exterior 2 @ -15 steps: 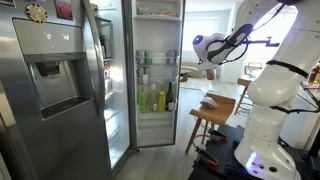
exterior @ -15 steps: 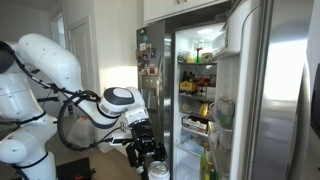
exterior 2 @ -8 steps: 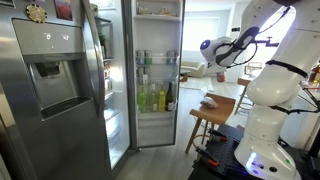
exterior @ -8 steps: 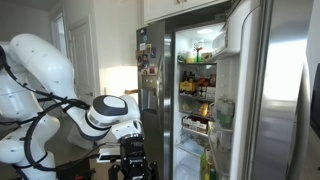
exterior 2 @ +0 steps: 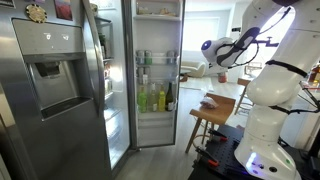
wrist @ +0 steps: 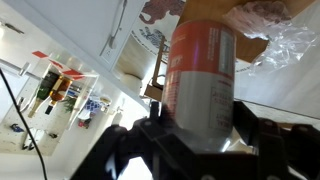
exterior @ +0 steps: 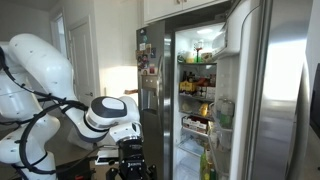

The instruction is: Remove the pink can from the fridge and place it on the stool

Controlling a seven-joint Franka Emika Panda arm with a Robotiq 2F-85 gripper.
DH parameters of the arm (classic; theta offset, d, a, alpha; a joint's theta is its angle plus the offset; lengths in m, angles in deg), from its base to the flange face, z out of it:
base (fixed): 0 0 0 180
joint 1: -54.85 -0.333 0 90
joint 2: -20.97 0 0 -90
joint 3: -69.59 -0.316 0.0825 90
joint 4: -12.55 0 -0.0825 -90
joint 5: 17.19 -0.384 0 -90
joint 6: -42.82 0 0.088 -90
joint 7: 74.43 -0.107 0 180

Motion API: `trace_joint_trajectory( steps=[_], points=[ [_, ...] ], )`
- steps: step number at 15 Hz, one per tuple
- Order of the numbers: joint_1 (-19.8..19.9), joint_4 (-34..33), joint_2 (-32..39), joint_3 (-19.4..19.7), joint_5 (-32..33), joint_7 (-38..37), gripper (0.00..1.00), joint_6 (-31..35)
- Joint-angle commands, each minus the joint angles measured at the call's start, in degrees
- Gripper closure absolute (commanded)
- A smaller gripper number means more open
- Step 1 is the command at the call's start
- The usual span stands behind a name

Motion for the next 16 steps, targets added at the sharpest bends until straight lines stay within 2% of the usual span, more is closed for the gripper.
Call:
trace_joint_trajectory(
  steps=[1,2,3,7,16],
  points=[
    [-0.01,-0.02,-0.06,-0.05,-0.15,0.16,0.27,-0.11],
    [-0.01,-0.02,-0.06,-0.05,-0.15,0.16,0.27,-0.11],
    [-0.22,-0.6,0.54,0.01,-0.33,0.24,0.52,0.79],
    [-0.2,-3.85,4.41,0.64,-2.06,-0.29,0.52,3.89],
    [3.22,-10.86,13.46,3.46,-2.14,-2.22,0.52,13.49]
  ],
)
